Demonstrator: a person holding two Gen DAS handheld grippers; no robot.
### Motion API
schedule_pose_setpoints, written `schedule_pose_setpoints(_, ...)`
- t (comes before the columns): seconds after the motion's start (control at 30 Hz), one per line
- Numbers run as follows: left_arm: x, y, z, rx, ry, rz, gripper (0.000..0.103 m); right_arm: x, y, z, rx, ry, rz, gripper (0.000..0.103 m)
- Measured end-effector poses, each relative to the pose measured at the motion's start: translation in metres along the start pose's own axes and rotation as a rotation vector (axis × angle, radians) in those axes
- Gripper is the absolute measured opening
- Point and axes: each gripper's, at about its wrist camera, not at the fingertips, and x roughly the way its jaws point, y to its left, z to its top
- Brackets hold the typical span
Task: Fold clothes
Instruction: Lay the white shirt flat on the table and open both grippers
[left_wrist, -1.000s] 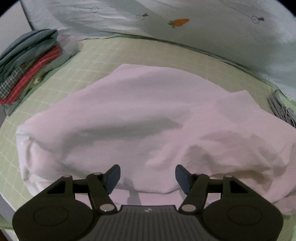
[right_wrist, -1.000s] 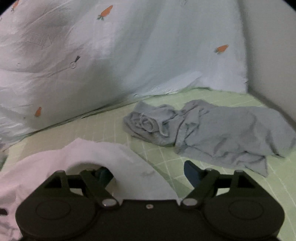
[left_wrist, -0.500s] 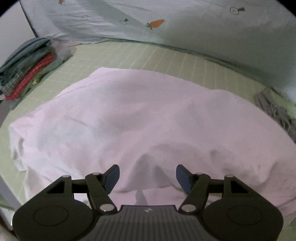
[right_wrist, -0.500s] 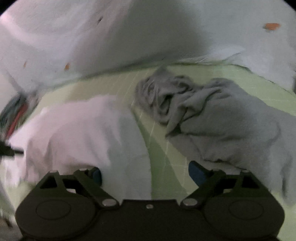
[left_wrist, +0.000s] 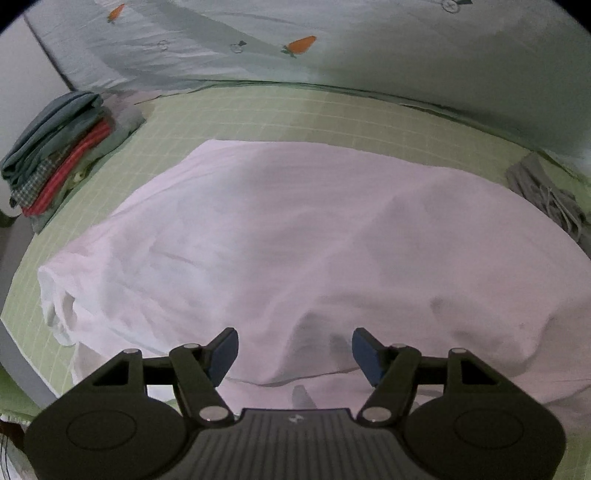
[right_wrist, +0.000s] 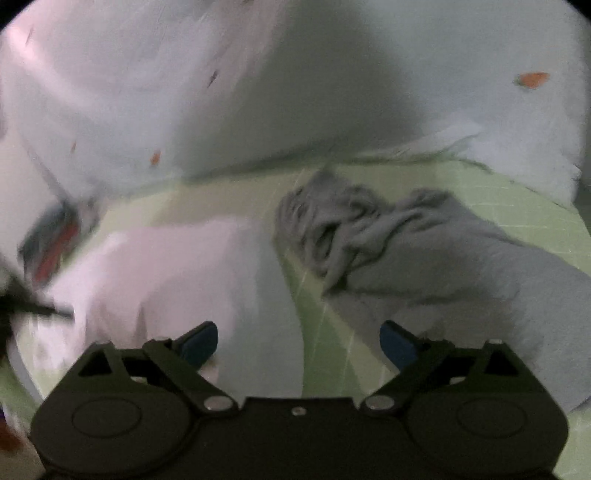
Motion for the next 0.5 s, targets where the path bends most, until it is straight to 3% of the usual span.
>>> schedule_pose_setpoints(0.07,0.001,-0.003,0.002,0.003,-0.004,-0.008,0.069,-0.003,-0.016,0.002,0.102,-0.066,-0.032,0.101)
schedule_pose_setpoints(0.13,0.004,-0.005,0.006,-0.005,-0.004,-0.025,0.070,0.014,-0.026,0.002,0.162,-0.097,-0.132,0.102)
schedule_pose_setpoints(0.2,0.008,-0.008,0.008,-0.016,0.005,-0.043,0.070,0.052,-0.026,0.008,0.115,-0.012,-0.286,0.102)
schedule_pose_setpoints(0.23,0.010,-0.011,0.008,-0.021,0.012,-0.052,0.070,0.073,-0.021,0.009,0.070,0.019,-0.323,0.102)
schedule_pose_setpoints(0.27,0.011,-0.014,0.008,-0.024,0.018,-0.061,0.070,0.092,-0.015,0.011,0.039,0.035,-0.323,0.101)
schedule_pose_setpoints(0.37,0.008,-0.020,0.006,-0.005,0.015,-0.059,0.070,0.141,-0.006,0.023,0.053,0.046,-0.210,0.097)
schedule_pose_setpoints(0.43,0.005,-0.021,0.004,0.009,0.008,-0.038,0.070,0.169,0.001,0.034,0.042,0.029,-0.195,0.097)
schedule_pose_setpoints(0.5,0.003,-0.019,0.002,0.010,0.008,-0.010,0.070,0.197,0.010,0.044,-0.018,0.023,-0.297,0.098)
